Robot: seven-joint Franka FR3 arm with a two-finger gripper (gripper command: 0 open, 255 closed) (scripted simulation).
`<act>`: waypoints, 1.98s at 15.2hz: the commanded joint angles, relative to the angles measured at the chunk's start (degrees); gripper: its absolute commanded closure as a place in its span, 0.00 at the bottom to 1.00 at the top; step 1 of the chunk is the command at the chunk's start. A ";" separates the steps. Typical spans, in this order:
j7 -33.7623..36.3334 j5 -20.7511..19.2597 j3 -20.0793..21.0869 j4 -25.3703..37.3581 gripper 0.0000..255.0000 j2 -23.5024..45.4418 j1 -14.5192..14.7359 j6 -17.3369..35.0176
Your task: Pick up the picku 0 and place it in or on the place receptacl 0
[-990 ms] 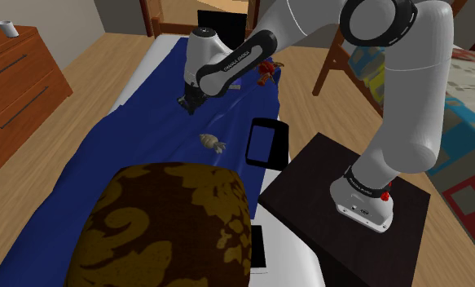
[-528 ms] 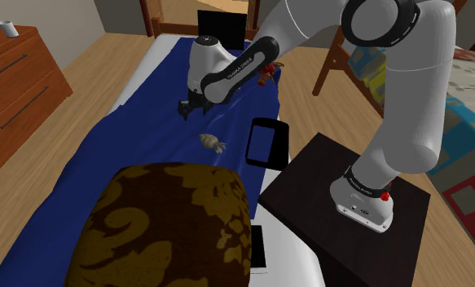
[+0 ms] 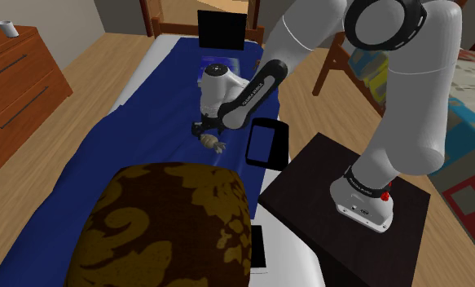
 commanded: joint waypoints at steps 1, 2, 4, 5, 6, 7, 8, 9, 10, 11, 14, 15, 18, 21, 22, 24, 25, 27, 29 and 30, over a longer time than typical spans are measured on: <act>3.24 -0.69 -1.10 -2.05 0.00 -0.11 1.67 1.03; 3.34 -0.81 -1.24 -1.77 0.00 0.66 1.72 1.53; 3.53 -1.05 -1.52 -1.17 0.00 2.23 1.82 2.51; 3.63 -1.16 -1.65 -0.85 0.00 3.02 1.87 2.99; 3.72 -1.26 -1.78 -0.53 0.00 3.81 1.92 3.46; 3.80 -1.36 -1.91 -0.18 0.00 4.60 1.97 3.92; 3.93 -1.51 -2.11 0.38 0.00 5.86 2.04 4.64; 3.93 -1.51 -2.12 0.37 0.00 5.86 2.04 4.64; 3.93 -1.50 -2.12 0.38 0.00 5.86 2.04 4.64; 3.93 -1.50 -2.12 0.38 0.00 5.86 2.04 4.64; 3.93 -1.50 -2.12 0.38 0.00 5.86 2.04 4.64; 3.93 -1.50 -2.12 0.38 0.00 5.86 2.04 4.64; 3.93 -1.50 -2.12 0.37 1.00 5.86 2.04 4.63; 3.93 -1.50 -2.12 0.38 1.00 5.86 2.05 4.64; 3.93 -1.50 -2.12 0.37 1.00 5.86 2.05 4.64; 3.93 -1.50 -2.12 0.37 1.00 5.86 2.05 4.64; 3.93 -1.50 -2.12 0.37 1.00 5.86 2.04 4.64; 3.76 -1.38 -1.96 0.15 1.00 5.12 1.92 4.12; 3.43 -1.13 -1.65 -0.26 1.00 3.66 1.69 3.06; 3.25 -0.99 -1.49 -0.44 1.00 2.94 1.57 2.52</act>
